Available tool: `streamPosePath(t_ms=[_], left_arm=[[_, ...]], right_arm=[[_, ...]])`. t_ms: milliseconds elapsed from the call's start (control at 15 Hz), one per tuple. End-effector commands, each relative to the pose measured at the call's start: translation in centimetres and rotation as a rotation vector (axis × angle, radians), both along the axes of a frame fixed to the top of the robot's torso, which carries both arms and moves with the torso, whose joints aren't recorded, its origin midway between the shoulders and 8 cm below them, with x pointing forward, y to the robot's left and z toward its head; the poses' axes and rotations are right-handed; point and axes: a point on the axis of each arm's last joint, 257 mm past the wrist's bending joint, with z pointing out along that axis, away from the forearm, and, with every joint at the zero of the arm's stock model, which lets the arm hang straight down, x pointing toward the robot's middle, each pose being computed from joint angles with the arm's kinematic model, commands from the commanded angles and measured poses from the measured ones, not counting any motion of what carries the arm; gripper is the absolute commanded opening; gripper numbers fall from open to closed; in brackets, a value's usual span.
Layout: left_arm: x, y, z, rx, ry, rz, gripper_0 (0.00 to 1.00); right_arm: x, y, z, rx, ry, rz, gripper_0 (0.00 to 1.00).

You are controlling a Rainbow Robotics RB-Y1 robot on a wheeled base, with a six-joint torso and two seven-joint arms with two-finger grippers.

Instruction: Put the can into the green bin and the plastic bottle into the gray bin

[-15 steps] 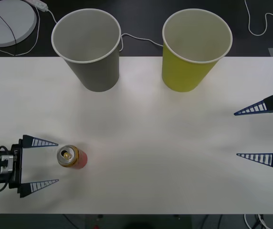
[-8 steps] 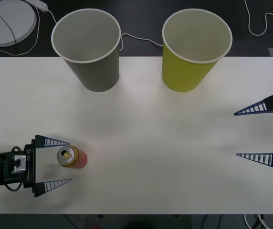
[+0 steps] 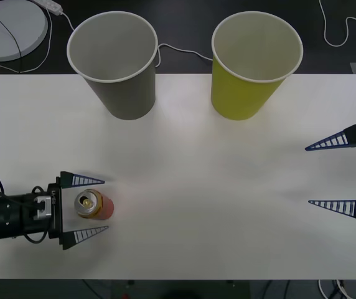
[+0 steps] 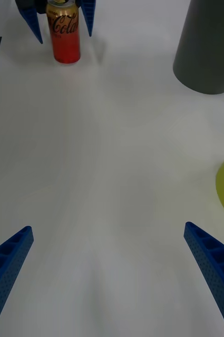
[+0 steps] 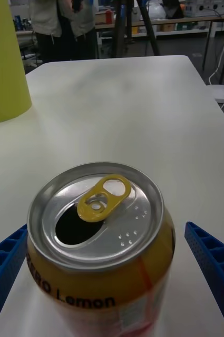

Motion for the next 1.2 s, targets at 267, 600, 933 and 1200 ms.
streamPosePath(t_ms=[267,600,933,1200], left_arm=[[0.8,-1.2,-0.2,0.005,0.002,-0.001,0.86],[0.8,-1.2,-0.3,-0.009,0.039,0.014,0.0],[1.5,-0.9,0.5,-0.017,0.042,0.032,0.0],[2.3,0.8,1.7,0.062,0.065,0.059,0.0]], right_arm=[[0.0,0.0,0.0,0.0,0.0,0.0,1.0],[0.0,0.0,0.0,0.0,0.0,0.0,1.0],[0.0,0.0,0.0,0.0,0.0,0.0,1.0],[0.0,0.0,0.0,0.0,0.0,0.0,1.0]])
